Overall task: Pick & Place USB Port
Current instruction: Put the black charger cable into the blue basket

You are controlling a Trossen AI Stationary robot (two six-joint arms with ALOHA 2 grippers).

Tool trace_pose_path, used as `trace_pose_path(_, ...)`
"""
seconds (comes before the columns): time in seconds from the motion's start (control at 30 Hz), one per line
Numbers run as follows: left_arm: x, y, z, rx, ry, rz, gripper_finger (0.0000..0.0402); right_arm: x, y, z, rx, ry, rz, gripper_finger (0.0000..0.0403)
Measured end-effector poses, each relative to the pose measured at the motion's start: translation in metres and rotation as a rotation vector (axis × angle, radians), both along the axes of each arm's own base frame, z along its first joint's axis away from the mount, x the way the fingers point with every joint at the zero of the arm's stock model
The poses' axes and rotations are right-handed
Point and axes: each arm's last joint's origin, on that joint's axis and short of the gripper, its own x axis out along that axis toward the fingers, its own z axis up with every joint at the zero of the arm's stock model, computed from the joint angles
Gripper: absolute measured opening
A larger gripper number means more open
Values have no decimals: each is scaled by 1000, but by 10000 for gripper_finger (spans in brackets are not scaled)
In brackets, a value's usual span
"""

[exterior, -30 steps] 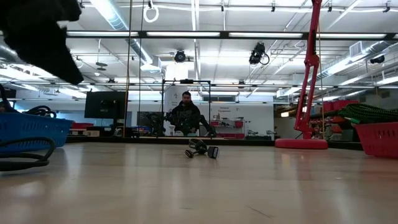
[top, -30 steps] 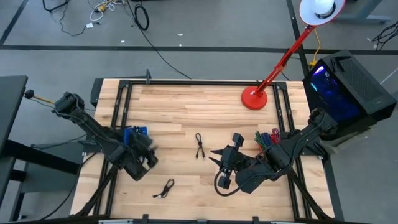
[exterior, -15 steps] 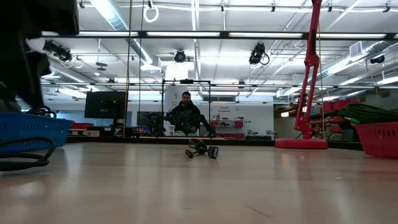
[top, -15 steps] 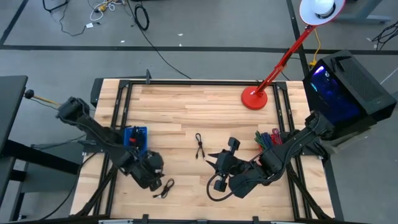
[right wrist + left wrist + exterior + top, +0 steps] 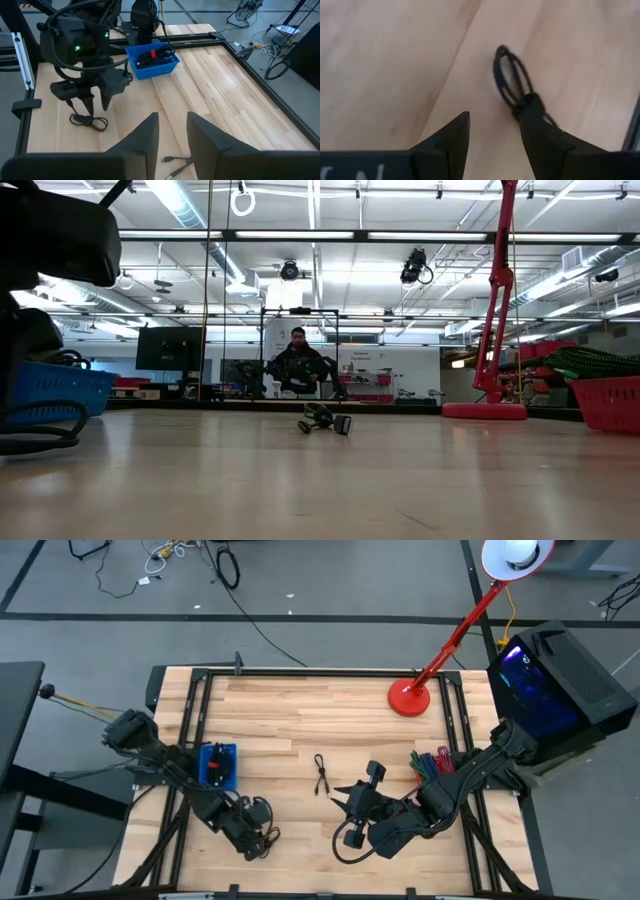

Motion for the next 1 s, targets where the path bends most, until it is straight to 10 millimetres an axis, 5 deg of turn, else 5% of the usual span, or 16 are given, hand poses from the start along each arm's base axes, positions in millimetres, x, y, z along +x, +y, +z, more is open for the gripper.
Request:
trace_pose_path(0.73,7,-3,2,-9,-102,55,178,0,0,0,9,-1,4,100)
trace_pose_path(1.0,10,-5,-16,30,-62,64,178,0,1,0,24,4,18,100)
